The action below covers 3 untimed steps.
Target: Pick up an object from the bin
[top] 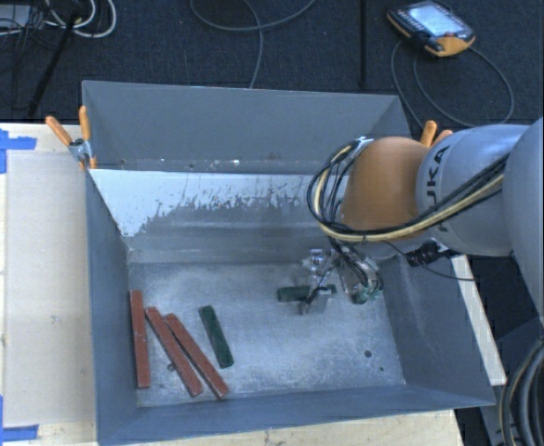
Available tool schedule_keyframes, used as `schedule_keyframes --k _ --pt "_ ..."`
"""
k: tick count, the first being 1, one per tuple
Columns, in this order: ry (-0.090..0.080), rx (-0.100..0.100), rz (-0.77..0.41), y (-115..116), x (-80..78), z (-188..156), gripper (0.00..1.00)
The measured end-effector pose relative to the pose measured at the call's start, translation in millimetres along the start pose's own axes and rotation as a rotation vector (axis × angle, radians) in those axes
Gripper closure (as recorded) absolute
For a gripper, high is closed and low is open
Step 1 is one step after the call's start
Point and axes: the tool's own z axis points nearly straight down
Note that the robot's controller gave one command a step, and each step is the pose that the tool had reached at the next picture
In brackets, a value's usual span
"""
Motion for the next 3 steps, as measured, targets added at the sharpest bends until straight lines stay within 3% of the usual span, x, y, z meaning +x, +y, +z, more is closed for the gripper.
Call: schedule_keyframes --k 1,2,3 --pt "0.000 0.000 0.000 0.0 0.0 0.0 1.00" --pt "0.003 0.000 0.012 19.1 26.0 -105.3 1.00" --pt "0.003 0.000 0.012 19.1 26.0 -105.3 1.00"
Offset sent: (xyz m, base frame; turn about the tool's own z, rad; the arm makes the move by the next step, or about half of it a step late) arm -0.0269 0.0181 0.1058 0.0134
